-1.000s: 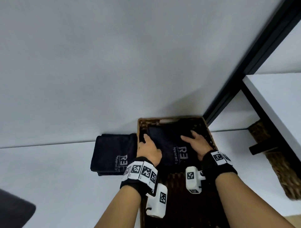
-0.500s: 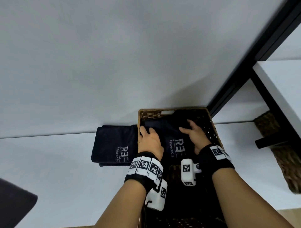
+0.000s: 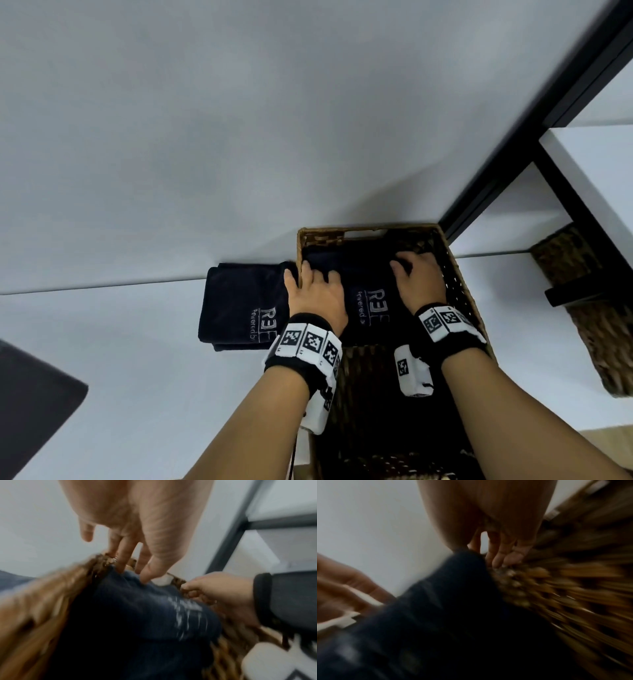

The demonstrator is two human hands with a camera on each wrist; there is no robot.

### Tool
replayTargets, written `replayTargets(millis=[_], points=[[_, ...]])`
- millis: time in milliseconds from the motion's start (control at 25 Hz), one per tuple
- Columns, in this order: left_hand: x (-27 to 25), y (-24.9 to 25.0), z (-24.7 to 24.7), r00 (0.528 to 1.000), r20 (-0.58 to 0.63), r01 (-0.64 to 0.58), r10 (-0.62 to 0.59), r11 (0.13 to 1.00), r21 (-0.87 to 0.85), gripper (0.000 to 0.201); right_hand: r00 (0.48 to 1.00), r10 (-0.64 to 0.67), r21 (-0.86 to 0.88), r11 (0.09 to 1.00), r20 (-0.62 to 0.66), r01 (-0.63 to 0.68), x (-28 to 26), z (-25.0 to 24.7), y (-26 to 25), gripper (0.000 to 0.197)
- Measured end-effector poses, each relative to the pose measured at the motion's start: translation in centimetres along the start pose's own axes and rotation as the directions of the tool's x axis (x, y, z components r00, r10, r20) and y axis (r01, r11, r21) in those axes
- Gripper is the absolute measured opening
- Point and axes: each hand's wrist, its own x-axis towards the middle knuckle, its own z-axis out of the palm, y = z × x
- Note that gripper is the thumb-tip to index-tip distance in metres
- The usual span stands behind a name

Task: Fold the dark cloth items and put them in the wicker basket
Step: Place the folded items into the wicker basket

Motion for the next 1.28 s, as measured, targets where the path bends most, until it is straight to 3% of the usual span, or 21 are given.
replayTargets(millis=[80, 160, 240, 360, 480, 640, 760, 840, 960, 1000, 1040, 1160, 1240, 1280], points=[[0.1, -2.7, -1.3, 0.975, -0.222, -0.053, -0.021, 0.946, -0.321, 0.043, 0.986, -0.081, 0.139, 0.985, -0.146, 0.102, -1.0, -1.0, -3.3, 0.022], [0.7, -7.3, -1.5, 0.93, -0.312, -0.022, -0.192, 0.821, -0.571, 0.034, 0.976, -0.196, 0.211, 0.954, -0.094, 0.212, -2.7, -0.6, -8.4, 0.015], [1.2, -12.7, -0.4, 0.903, -0.185, 0.163, -0.388, 0.708, -0.687, 0.035, 0.945, -0.3, 0.196, 0.942, 0.134, 0.271, -4.7, 1.8, -13.0, 0.016], [1.1, -18.4, 2.7, 0.825, 0.164, 0.518, -0.541, 0.605, -0.605, 0.047, 0.867, -0.259, 0.115, 0.966, 0.425, 0.232, -7.2, 6.6, -17.4, 0.024], [0.5, -20.0, 4.5, 0.813, 0.328, 0.561, -0.481, 0.498, -0.661, 0.05, 0.83, -0.125, 0.018, 0.99, 0.543, 0.138, -9.0, 10.1, -18.9, 0.032], [0.5, -20.3, 4.4, 0.807, 0.317, 0.566, -0.499, 0.498, -0.658, 0.057, 0.793, -0.004, -0.112, 0.989, 0.609, 0.092, -10.4, 13.1, -18.2, 0.036], [1.3, -20.4, 3.3, 0.81, 0.307, 0.559, -0.5, 0.497, -0.664, 0.058, 0.814, 0.019, -0.13, 0.989, 0.58, 0.07, -10.5, 13.9, -17.7, 0.038], [2.4, -20.4, 3.3, 0.806, 0.356, 0.553, -0.473, 0.388, -0.737, 0.058, 0.832, 0.012, -0.098, 0.994, 0.555, 0.051, -10.4, 13.5, -17.6, 0.039], [3.0, -19.9, 2.9, 0.81, 0.431, 0.507, -0.397, 0.105, -0.856, 0.053, 0.854, 0.002, -0.033, 0.999, 0.52, 0.018, -10.0, 12.4, -17.5, 0.042], [3.0, -19.5, 2.7, 0.836, 0.399, 0.47, -0.377, 0.114, -0.875, 0.043, 0.867, -0.002, -0.016, 1.0, 0.498, 0.012, -9.9, 12.0, -17.3, 0.042], [3.0, -19.0, 2.2, 0.865, 0.344, 0.429, -0.366, 0.183, -0.885, 0.035, 0.883, -0.017, 0.018, 1.0, 0.468, 0.01, -9.8, 11.6, -17.1, 0.041], [1.5, -17.0, -1.4, 0.939, 0.1, 0.216, -0.329, 0.337, -0.916, 0.034, 0.948, -0.08, 0.206, 0.978, 0.307, 0.016, -9.7, 9.8, -17.4, 0.034], [0.0, -15.2, -4.9, 0.955, -0.068, 0.056, -0.29, 0.399, -0.915, 0.033, 0.978, -0.07, 0.41, 0.912, 0.198, -0.017, -9.2, 8.2, -17.6, 0.029], [-0.9, -14.2, -6.7, 0.958, -0.129, -0.007, -0.258, 0.424, -0.906, 0.032, 0.984, -0.026, 0.543, 0.836, 0.179, -0.076, -8.9, 7.2, -17.7, 0.026]])
